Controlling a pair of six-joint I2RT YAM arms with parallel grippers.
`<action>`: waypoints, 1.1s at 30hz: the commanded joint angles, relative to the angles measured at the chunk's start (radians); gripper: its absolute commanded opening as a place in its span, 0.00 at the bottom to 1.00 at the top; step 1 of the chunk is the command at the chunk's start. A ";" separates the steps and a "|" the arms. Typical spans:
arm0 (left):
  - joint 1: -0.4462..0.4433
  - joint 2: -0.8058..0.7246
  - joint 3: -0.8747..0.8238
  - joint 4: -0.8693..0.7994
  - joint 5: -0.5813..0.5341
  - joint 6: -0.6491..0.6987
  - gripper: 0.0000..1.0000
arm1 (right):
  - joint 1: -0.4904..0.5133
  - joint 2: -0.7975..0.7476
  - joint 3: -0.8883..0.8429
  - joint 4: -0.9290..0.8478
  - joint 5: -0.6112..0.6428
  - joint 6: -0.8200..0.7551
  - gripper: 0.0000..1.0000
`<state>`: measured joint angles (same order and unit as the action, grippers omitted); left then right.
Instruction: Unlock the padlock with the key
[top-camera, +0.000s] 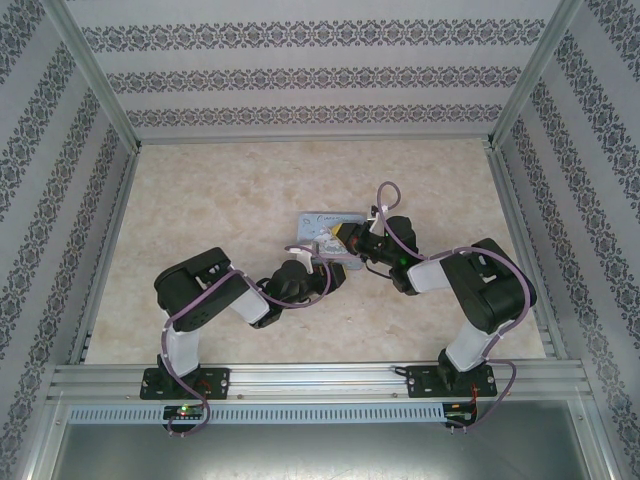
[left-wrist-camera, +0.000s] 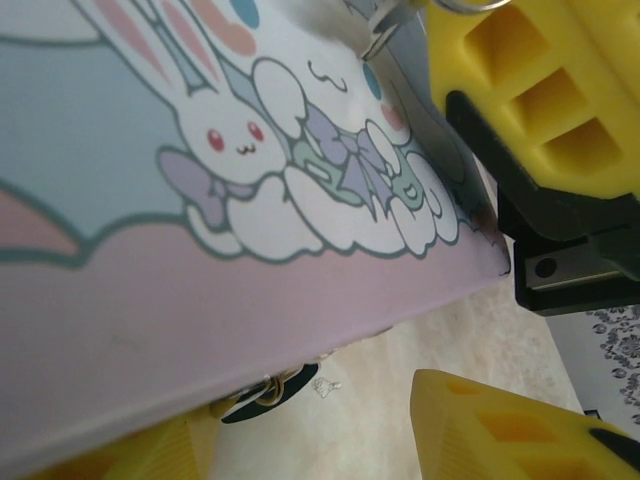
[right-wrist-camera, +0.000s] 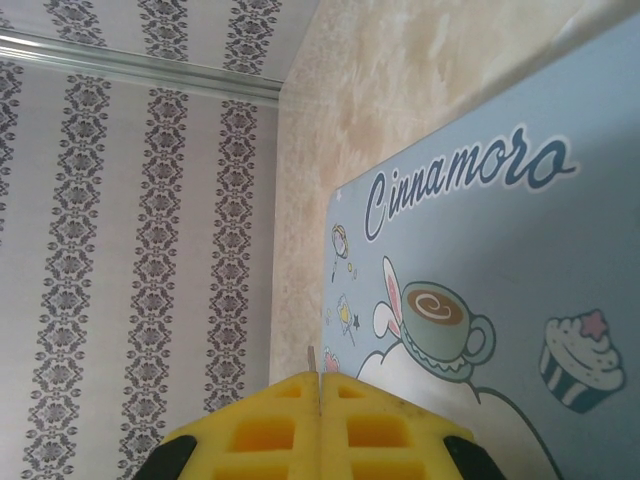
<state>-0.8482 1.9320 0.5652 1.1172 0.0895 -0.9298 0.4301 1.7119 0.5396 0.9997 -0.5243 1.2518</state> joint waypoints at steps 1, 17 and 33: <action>-0.007 0.021 -0.016 0.078 0.011 -0.049 0.56 | 0.007 0.016 0.013 0.045 0.003 0.001 0.00; -0.038 0.026 0.015 -0.158 -0.150 -0.048 0.75 | 0.007 0.028 0.007 0.062 0.002 0.008 0.00; -0.048 -0.048 0.001 0.011 -0.050 -0.029 0.72 | 0.007 0.035 -0.001 0.074 0.004 0.014 0.00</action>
<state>-0.8948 1.9045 0.5869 1.0595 -0.0063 -0.9287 0.4301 1.7298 0.5396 1.0409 -0.5243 1.2591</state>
